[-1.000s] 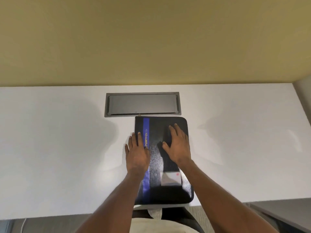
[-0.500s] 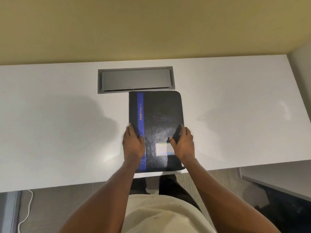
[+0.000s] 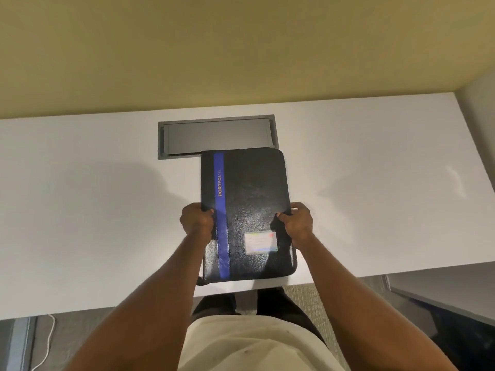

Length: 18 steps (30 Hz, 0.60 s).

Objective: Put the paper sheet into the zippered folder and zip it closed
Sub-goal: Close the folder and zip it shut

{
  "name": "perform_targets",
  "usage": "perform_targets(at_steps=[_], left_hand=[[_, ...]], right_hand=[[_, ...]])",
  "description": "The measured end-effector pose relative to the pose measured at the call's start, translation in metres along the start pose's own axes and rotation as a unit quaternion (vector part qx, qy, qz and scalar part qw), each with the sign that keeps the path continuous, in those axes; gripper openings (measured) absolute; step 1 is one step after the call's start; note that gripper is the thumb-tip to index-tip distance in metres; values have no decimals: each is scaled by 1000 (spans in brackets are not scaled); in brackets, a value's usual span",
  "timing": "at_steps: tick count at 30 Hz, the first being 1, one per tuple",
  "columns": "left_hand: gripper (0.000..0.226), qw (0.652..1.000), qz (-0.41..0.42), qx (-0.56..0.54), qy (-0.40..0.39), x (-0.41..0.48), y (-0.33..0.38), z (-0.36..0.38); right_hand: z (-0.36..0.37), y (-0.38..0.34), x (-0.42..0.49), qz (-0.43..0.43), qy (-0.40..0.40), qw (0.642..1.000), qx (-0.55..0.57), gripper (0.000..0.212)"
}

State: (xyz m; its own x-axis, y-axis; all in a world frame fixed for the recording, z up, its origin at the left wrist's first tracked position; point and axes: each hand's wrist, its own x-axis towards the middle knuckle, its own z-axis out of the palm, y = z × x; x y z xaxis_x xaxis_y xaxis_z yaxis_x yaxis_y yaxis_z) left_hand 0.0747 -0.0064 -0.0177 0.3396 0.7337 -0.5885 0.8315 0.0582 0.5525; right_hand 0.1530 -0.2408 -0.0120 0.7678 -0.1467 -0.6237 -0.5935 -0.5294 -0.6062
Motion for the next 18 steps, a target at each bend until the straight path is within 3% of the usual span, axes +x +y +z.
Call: perform_targets(at_steps=[8,18], left_hand=[[25,998,30,-40,36,37,31,-33],[23,999,45,-1,9,99,65,-48]], right_hand=[[34,-52,9,-38,-1,999,26,39],[67,-110,42,2,-29,998,56,36]])
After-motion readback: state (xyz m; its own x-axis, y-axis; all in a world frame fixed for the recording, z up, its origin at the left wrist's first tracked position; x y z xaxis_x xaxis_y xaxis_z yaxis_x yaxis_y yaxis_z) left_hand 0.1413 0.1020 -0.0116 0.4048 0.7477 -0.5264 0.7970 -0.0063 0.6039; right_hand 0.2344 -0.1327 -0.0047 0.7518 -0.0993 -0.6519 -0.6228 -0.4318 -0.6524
